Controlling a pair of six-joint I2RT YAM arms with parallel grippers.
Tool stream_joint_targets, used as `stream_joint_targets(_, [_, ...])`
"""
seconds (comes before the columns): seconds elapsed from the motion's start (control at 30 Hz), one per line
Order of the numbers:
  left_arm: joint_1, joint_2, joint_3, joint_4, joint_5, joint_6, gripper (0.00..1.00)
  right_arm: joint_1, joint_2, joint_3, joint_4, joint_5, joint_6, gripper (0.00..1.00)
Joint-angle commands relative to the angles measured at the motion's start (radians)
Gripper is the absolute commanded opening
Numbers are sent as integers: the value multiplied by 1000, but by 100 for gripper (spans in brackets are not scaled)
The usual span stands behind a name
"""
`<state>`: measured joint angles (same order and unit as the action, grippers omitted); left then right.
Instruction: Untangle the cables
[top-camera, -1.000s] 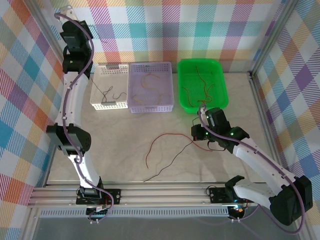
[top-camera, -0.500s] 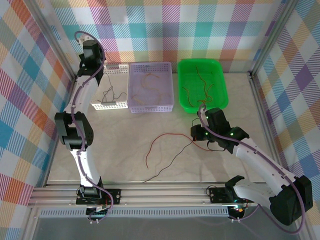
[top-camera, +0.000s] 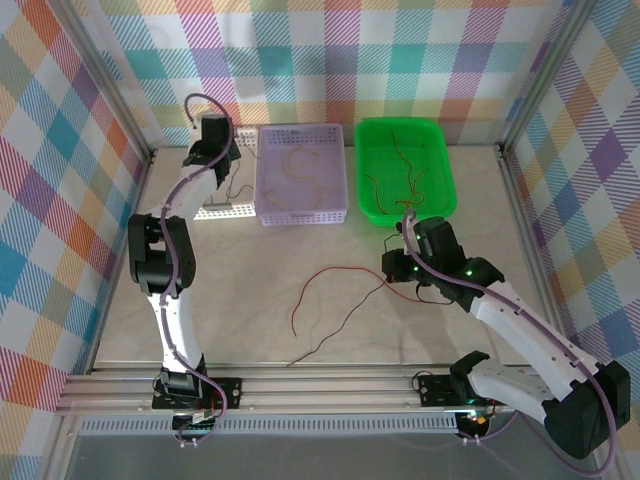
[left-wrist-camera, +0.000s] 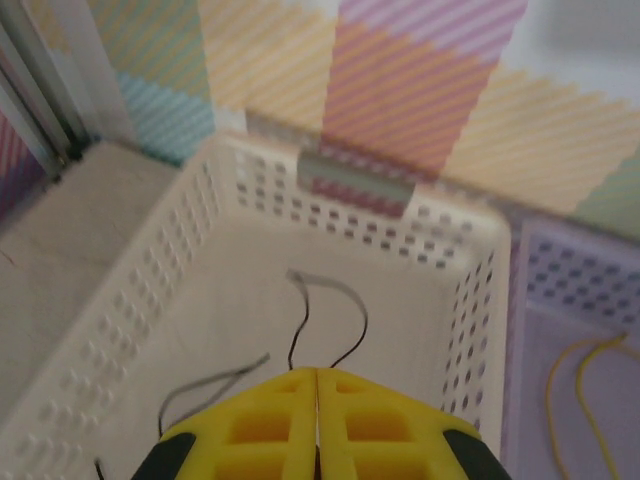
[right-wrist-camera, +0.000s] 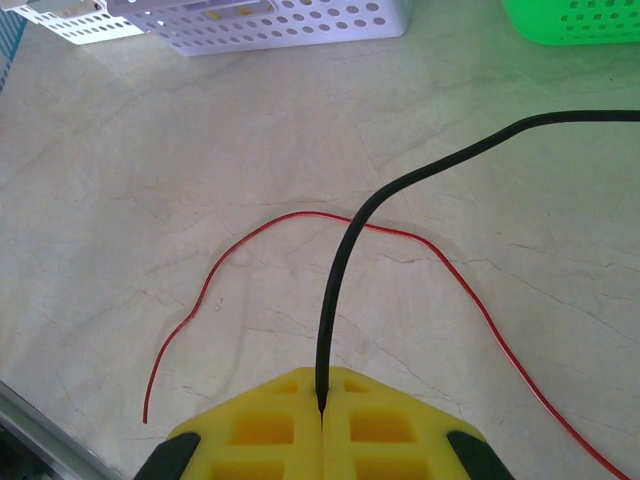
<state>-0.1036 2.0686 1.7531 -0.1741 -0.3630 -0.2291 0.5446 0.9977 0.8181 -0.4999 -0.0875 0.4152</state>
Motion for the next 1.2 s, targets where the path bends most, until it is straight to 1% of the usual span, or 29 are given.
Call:
stream_joint_targets(0.0, [3, 15, -19, -62, 17, -53, 0, 8, -35, 19, -31, -14, 20, 0])
stream_joint_targets(0.13, [17, -7, -57, -78, -13, -101, 0, 11, -63, 20, -49, -9, 21, 0])
stream_joint_targets(0.2, [32, -23, -87, -71, 7, -127, 0, 12, -70, 15, -52, -11, 25, 0])
stream_joint_targets(0.37, [62, -66, -183, -34, -1, -187, 0, 15, -76, 9, -54, -17, 33, 0])
stream_joint_targets(0.43, [68, -70, -198, -44, -22, -206, 0, 17, -75, 10, -55, -16, 34, 0])
stream_joint_targets(0.53, [77, -64, -214, -56, -24, -230, 0, 20, -71, 10, -54, -18, 36, 0])
stream_joint_targets(0.67, [82, -31, -197, -82, 10, -235, 0, 25, -64, 8, -47, -21, 39, 0])
stream_joint_targets(0.7, [82, -25, -187, -92, 12, -236, 2, 25, -61, 6, -47, -21, 40, 0])
stream_joint_targets(0.77, [82, -18, -173, -96, 16, -239, 15, 27, -54, 7, -45, -24, 40, 0])
stream_joint_targets(0.87, [81, -14, -125, -162, 30, -243, 33, 30, -45, 7, -42, -27, 45, 0])
stream_joint_targets(1.07, [82, -26, -42, -244, 19, -246, 37, 38, -38, 19, -41, -32, 46, 0])
stream_joint_targets(1.17, [82, -32, -17, -274, 8, -246, 41, 41, -42, 18, -45, -31, 47, 0])
